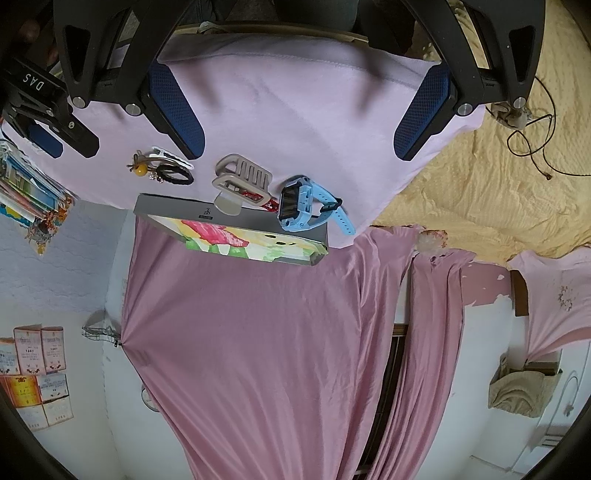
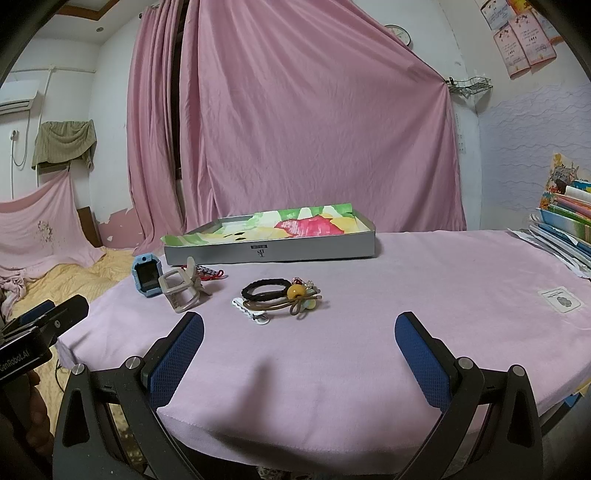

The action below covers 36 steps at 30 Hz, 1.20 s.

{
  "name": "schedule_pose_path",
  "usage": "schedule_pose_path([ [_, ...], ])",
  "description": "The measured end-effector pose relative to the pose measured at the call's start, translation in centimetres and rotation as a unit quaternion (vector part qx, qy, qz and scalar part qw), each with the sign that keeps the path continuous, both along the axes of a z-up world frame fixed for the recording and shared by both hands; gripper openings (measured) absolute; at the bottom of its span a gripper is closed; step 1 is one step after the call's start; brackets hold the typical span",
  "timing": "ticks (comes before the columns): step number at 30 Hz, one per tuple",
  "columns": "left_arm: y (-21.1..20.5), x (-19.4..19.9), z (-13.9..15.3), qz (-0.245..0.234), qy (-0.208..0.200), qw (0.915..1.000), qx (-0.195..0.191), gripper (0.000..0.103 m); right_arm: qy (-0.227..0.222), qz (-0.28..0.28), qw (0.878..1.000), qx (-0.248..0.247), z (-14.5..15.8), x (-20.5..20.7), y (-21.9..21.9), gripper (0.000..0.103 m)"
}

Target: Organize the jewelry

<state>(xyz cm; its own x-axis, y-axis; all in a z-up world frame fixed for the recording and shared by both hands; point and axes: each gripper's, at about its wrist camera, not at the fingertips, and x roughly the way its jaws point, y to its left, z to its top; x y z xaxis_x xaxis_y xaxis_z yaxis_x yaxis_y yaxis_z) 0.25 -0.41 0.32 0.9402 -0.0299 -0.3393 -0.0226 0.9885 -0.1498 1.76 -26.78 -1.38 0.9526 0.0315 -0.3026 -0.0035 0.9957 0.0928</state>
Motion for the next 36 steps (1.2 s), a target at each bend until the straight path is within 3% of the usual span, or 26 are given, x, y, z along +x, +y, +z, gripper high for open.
schedule_pose_path([
  [22, -0.2, 0.9, 0.2, -0.003, -0.001, 0.9999, 0.017, 0.103, -0.001, -0.003, 1.0, -0.022, 0.7, 1.5, -1.4, 0.102],
  [29, -1.1, 3.1, 1.1, -0.037, 0.013, 0.9989, 0.027, 0.103, 0.042, 0.029, 0.999, -0.003, 2.6, 4.8, -4.0, 0.102],
  [36, -2.1, 6.7, 0.7, -0.068, 0.074, 0.9948, 0.019, 0.103, 0.129, 0.058, 0.989, 0.037, 2.3, 9.2, -6.1, 0.102],
])
